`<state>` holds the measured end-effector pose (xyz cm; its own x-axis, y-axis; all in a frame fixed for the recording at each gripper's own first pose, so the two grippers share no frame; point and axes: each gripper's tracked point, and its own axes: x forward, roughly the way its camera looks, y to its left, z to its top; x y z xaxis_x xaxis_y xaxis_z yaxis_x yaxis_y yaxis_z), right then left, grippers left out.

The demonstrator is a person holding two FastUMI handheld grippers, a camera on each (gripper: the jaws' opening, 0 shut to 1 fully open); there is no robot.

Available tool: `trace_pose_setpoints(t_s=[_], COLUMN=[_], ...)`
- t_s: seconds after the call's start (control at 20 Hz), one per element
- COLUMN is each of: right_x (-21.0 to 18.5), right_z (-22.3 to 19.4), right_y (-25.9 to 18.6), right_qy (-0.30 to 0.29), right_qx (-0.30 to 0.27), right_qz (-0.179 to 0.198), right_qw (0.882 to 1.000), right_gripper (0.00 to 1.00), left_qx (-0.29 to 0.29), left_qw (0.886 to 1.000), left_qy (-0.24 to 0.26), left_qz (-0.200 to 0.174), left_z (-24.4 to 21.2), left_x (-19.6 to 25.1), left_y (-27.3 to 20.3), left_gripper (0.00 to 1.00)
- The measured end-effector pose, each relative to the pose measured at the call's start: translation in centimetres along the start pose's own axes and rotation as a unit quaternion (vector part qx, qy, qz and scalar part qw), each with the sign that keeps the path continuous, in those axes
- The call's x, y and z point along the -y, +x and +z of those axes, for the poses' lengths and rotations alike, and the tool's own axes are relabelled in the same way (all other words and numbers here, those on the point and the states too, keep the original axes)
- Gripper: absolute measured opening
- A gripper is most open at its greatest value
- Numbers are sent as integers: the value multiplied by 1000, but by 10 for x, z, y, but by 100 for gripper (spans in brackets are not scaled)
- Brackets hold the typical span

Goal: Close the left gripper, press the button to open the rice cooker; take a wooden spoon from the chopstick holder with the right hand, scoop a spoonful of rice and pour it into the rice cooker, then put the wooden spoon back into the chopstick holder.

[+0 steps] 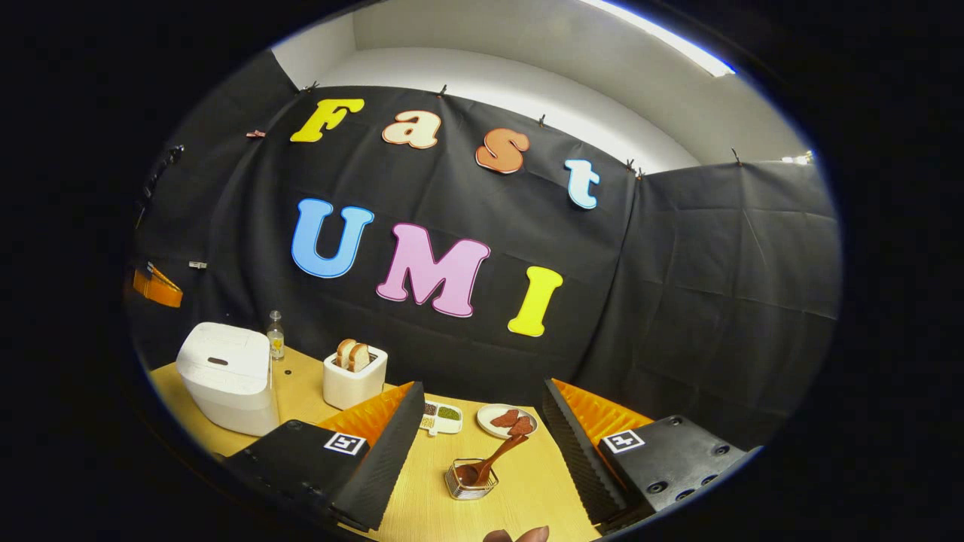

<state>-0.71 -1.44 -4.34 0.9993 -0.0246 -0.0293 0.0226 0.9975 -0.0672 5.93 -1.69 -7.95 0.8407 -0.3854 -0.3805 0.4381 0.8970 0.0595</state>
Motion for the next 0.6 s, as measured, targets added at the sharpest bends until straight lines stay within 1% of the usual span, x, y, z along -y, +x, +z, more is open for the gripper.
trace_pose_setpoints(t_s=[0.1,0.2,0.35,0.45,0.5,0.6], right_x=[1,-1,2,1,-3,-7], right_z=[-5,-9,-12,-17,-19,-21], right_y=[2,3,5,6,6,9], right_qy=[2,-4,-16,-6,-2,-9], right_qx=[-7,-15,-21,-33,-36,-42], right_qz=[-1,4,2,3,7,9], right_qw=[1000,1000,1000,999,999,999], right_gripper=[98,98,98,98,98,98], left_qx=[-47,-75,-105,-143,-152,-182], left_qw=[999,997,993,988,986,980], left_qy=[-5,-13,4,12,19,30], left_qz=[-12,-25,-49,-53,-60,-70], left_z=[-12,-15,-18,-29,-30,-36], left_x=[-9,-13,-13,-19,-18,-18], left_y=[19,37,60,73,80,87], left_gripper=[6,6,6,6,6,6])
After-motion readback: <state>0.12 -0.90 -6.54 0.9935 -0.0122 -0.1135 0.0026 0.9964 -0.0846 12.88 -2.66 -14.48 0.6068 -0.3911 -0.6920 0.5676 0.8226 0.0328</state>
